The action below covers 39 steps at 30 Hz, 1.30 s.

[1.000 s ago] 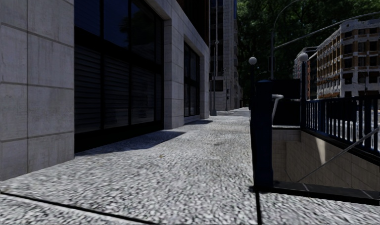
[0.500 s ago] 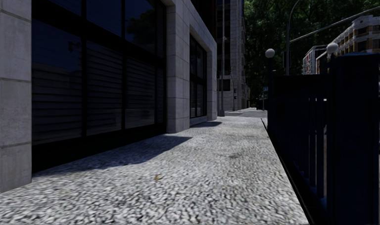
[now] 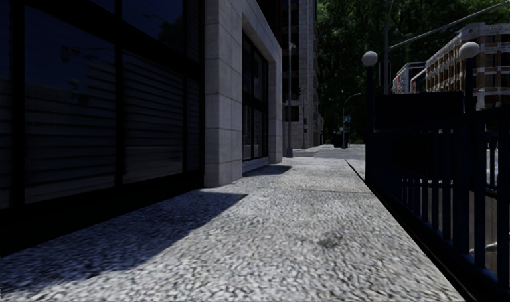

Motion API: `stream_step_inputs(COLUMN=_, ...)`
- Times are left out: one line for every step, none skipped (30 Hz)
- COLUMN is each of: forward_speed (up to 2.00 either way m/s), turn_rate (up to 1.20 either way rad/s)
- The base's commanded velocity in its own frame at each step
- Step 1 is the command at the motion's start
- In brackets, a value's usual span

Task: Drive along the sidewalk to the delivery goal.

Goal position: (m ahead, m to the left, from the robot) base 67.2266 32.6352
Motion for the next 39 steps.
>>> stream_step_inputs(forward_speed=2.0, turn_rate=-0.35)
stream_step_inputs(forward_speed=2.0, turn_rate=-0.35)
stream_step_inputs(forward_speed=2.0, turn_rate=-0.35)
stream_step_inputs(forward_speed=2.0, turn_rate=-0.35)
stream_step_inputs(forward_speed=2.0, turn_rate=-0.35)
stream_step_inputs(forward_speed=2.0, turn_rate=-0.35)
stream_step_inputs(forward_speed=2.0, turn_rate=-0.35)
stream_step_inputs(forward_speed=2.0, turn_rate=-0.35)
stream_step_inputs(forward_speed=2.0, turn_rate=-0.35)
stream_step_inputs(forward_speed=2.0, turn_rate=-0.35)
stream_step_inputs(forward_speed=2.0, turn_rate=-0.35)
stream_step_inputs(forward_speed=2.0, turn_rate=-0.35)
stream_step_inputs(forward_speed=2.0, turn_rate=-0.35)
stream_step_inputs(forward_speed=2.0, turn_rate=-0.35)
stream_step_inputs(forward_speed=2.0, turn_rate=-0.35)
stream_step_inputs(forward_speed=2.0, turn_rate=-0.35)
stream_step_inputs(forward_speed=2.0, turn_rate=-0.35)
stream_step_inputs(forward_speed=2.0, turn_rate=-0.35)
stream_step_inputs(forward_speed=2.0, turn_rate=-0.35)
stream_step_inputs(forward_speed=2.0, turn_rate=-0.35)
stream_step_inputs(forward_speed=2.0, turn_rate=-0.35)
stream_step_inputs(forward_speed=2.0, turn_rate=-0.35)
stream_step_inputs(forward_speed=2.0, turn_rate=-0.35)
stream_step_inputs(forward_speed=2.0, turn_rate=-0.35)
stream_step_inputs(forward_speed=2.0, turn_rate=-0.35)
stream_step_inputs(forward_speed=2.0, turn_rate=-0.35)
stream_step_inputs(forward_speed=2.0, turn_rate=-0.26)
stream_step_inputs(forward_speed=2.0, turn_rate=-0.24)
stream_step_inputs(forward_speed=2.0, turn_rate=-0.23)
stream_step_inputs(forward_speed=2.0, turn_rate=-0.23)
stream_step_inputs(forward_speed=2.0, turn_rate=-0.23)
stream_step_inputs(forward_speed=2.0, turn_rate=-0.23)
stream_step_inputs(forward_speed=2.0, turn_rate=-0.23)
stream_step_inputs(forward_speed=2.0, turn_rate=-0.17)
stream_step_inputs(forward_speed=2.0, turn_rate=-0.17)
stream_step_inputs(forward_speed=2.0, turn_rate=0.0)
stream_step_inputs(forward_speed=2.0, turn_rate=0.0)
stream_step_inputs(forward_speed=2.0, turn_rate=0.0)
stream_step_inputs(forward_speed=2.0, turn_rate=0.0)
